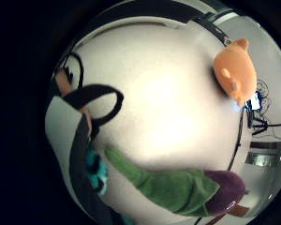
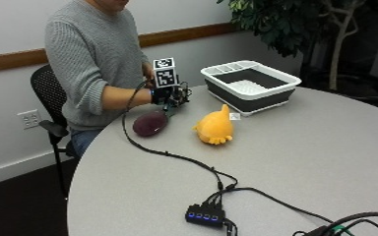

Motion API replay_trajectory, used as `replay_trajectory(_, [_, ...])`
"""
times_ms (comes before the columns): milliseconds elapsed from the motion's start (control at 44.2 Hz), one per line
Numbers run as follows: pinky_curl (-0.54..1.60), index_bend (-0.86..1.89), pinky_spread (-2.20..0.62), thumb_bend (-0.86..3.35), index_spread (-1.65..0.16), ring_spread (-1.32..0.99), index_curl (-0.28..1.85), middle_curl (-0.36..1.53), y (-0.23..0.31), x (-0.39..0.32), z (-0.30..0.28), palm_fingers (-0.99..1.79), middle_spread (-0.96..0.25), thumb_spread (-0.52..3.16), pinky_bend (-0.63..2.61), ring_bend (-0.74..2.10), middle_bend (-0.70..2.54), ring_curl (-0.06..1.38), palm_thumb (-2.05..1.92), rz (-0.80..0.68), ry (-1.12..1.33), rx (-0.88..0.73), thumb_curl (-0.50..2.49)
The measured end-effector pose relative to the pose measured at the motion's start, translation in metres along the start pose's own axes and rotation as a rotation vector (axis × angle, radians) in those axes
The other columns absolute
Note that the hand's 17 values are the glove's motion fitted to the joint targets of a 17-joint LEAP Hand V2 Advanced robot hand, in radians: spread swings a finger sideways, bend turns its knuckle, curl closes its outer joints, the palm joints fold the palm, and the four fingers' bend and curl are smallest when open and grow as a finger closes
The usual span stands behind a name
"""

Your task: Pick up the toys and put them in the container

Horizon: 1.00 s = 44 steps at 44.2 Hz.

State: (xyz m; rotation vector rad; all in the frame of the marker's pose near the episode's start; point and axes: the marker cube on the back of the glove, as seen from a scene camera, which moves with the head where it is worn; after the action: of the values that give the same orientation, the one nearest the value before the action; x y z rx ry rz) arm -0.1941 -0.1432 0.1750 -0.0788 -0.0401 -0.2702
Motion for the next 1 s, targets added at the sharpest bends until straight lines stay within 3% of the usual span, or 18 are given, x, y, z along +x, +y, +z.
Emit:
replay_trajectory(90, [0.43,0.15,-0.39,0.20,-0.39,-0.42,0.05,0.48,0.005,0.015,-0.037,0.79,-0.30,1.28,1.24,1.28,0.64,0.52,0.62,0.063,-0.081,0.062,0.53])
replay_trajectory(204, [0.43,0.19,-0.40,0.19,-0.40,-0.43,0.07,0.54,0.010,0.070,-0.123,0.89,-0.31,1.14,1.21,1.30,0.71,0.54,0.66,0.150,-0.213,0.158,0.60])
replay_trajectory(407, [0.44,0.23,-0.43,0.16,-0.43,-0.43,0.11,0.60,0.018,0.070,-0.200,0.95,-0.31,0.94,1.12,1.29,0.78,0.57,0.67,0.075,-0.063,0.234,0.70])
replay_trajectory(588, [0.45,0.22,-0.44,0.14,-0.44,-0.43,0.13,0.64,-0.006,0.077,-0.224,0.95,-0.31,0.80,1.10,1.27,0.78,0.58,0.67,0.046,0.006,0.239,0.79])
replay_trajectory(724, [0.46,0.21,-0.44,0.13,-0.45,-0.44,0.15,0.66,-0.059,0.056,-0.226,0.95,-0.31,0.72,1.09,1.26,0.76,0.59,0.66,0.019,-0.134,0.237,0.85])
replay_trajectory(995, [0.49,0.14,-0.44,0.12,-0.46,-0.44,0.16,0.70,-0.242,-0.036,-0.167,0.86,-0.32,0.63,1.11,1.27,0.72,0.62,0.66,-0.017,-0.130,0.205,0.94])
